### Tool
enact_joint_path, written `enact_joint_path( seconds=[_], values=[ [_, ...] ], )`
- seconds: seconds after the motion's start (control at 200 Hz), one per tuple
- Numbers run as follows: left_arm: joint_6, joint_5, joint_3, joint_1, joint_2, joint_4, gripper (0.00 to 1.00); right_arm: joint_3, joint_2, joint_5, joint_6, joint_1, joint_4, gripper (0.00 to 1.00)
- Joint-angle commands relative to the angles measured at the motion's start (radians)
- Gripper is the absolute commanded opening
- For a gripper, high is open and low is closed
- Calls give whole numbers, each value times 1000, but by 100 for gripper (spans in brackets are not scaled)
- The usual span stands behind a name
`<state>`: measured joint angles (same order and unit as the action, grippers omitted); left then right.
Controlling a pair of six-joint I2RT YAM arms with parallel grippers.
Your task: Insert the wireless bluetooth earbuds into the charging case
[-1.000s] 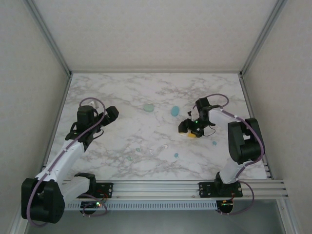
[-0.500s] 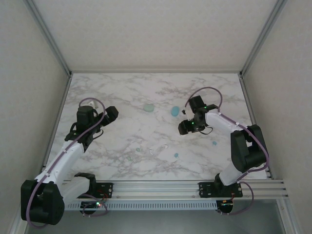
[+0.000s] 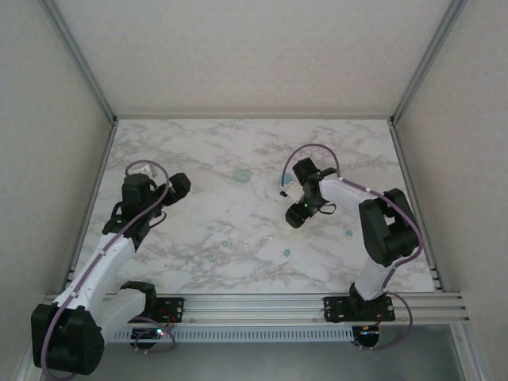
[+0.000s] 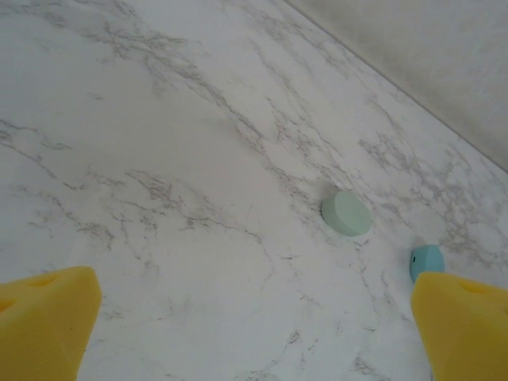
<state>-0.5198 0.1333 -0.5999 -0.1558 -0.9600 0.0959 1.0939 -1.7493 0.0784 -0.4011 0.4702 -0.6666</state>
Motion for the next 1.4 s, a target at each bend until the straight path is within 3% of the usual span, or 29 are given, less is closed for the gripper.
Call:
enact_joint_path(
  seconds=[0.0, 0.32, 0.491, 0.566, 0.796, 0.916, 1.101, 1.291, 1.397],
  values=[
    [19, -20, -11, -8, 10, 36, 100, 39, -40, -16, -43, 11, 4, 67],
    [16, -23, -9, -8, 3, 34, 100, 48, -104, -33, -46, 10, 7, 58],
    [15, -7, -14, -8, 2, 28, 100, 32, -96, -59, -28, 14, 10, 46],
    [6, 15, -19, -7, -4, 21, 100, 20, -57, -29, -19, 14, 26, 37],
    [-84, 193, -105, -34, -59, 8, 94, -32, 225, 75, -21, 65, 145, 35],
    [-129, 291, -179, -92, -84, -36, 91, -90, 428, 174, -71, 102, 268, 34],
    [-113, 368, -329, -224, -126, -10, 86, -259, 682, 200, -239, 173, 566, 32],
    [-66, 403, -456, -385, -189, 0, 82, -242, 727, 127, -298, 218, 593, 31],
    [-14, 396, -523, -458, -246, 64, 74, -245, 729, 116, -279, 225, 641, 31]
  ],
)
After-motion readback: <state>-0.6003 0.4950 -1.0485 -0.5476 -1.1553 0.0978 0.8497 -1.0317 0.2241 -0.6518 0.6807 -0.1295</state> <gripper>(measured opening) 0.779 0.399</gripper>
